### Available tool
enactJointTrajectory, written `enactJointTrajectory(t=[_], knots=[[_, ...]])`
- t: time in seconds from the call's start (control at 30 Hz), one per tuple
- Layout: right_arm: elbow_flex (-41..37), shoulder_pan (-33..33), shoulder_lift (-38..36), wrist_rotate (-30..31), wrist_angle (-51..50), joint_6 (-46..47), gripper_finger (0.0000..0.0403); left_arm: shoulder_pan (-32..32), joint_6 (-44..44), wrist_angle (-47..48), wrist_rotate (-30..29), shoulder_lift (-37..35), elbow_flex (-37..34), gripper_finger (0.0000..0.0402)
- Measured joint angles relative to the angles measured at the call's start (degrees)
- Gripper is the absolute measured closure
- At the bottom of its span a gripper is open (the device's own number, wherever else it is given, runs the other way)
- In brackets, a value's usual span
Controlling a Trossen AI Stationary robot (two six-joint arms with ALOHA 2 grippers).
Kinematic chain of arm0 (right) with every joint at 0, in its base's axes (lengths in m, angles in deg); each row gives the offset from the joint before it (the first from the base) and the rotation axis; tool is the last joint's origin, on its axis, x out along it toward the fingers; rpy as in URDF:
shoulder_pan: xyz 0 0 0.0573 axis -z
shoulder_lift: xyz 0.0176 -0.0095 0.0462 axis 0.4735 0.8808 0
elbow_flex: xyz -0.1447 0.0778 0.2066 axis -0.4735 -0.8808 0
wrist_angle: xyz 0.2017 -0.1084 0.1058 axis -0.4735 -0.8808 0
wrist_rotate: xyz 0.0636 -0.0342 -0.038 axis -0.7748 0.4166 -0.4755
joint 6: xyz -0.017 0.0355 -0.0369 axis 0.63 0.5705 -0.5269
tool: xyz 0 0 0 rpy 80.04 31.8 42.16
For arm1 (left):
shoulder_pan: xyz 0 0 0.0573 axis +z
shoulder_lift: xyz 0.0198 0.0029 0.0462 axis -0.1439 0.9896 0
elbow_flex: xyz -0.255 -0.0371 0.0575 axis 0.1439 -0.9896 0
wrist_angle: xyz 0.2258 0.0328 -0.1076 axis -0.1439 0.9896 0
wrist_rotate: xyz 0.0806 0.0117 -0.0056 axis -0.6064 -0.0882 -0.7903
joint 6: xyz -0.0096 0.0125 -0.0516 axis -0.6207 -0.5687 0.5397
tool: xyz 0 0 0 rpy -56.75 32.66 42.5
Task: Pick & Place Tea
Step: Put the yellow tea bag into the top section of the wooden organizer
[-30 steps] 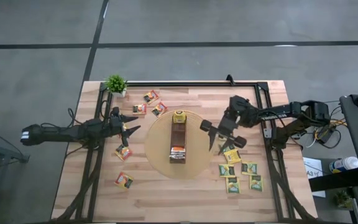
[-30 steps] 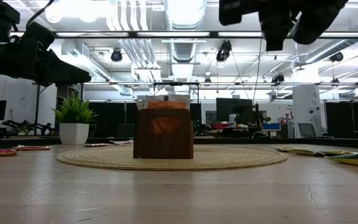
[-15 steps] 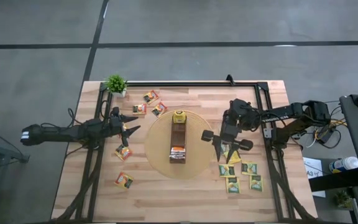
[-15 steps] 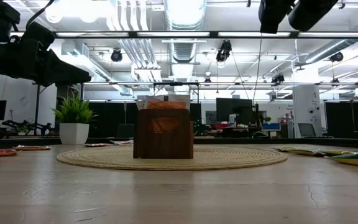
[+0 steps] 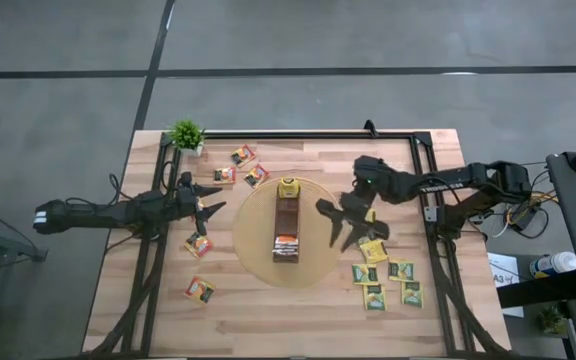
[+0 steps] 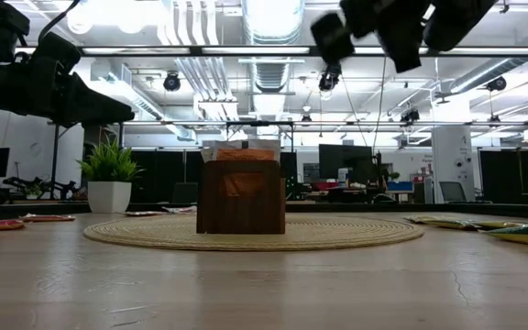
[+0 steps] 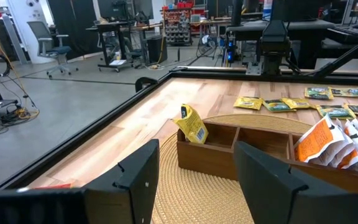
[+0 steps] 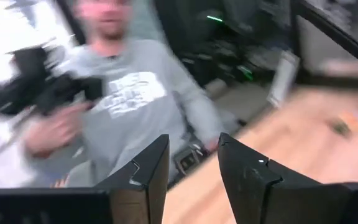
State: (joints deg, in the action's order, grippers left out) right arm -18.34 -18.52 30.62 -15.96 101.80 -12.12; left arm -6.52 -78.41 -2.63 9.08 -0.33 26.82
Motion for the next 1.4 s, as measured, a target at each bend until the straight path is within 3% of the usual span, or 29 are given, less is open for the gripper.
enactJointTrajectory(t=[0.27,0.63,0.77,1.07,1.4], knots=[[0.2,2.0,-4.6,12.3,-23.7,0.1,0.0268,0.0,0.0,0.0,0.0,0.0,0.0,0.0199],[0.2,2.1,-16.9,54.0,-64.0,-0.2,0.0268,0.0,0.0,0.0,0.0,0.0,0.0,0.0199],[0.1,2.1,-17.9,64.2,-72.9,0.9,0.0268,-0.1,0.0,0.0,0.0,0.0,0.0,0.0199],[-1.5,2.2,-13.3,70.8,-75.9,1.2,0.0268,0.0,0.0,0.0,0.0,0.0,0.0,0.0199],[-3.7,2.2,-6.5,72.2,-74.8,0.0,0.0268,0.0,0.0,0.0,0.0,0.0,0.0,0.0199]])
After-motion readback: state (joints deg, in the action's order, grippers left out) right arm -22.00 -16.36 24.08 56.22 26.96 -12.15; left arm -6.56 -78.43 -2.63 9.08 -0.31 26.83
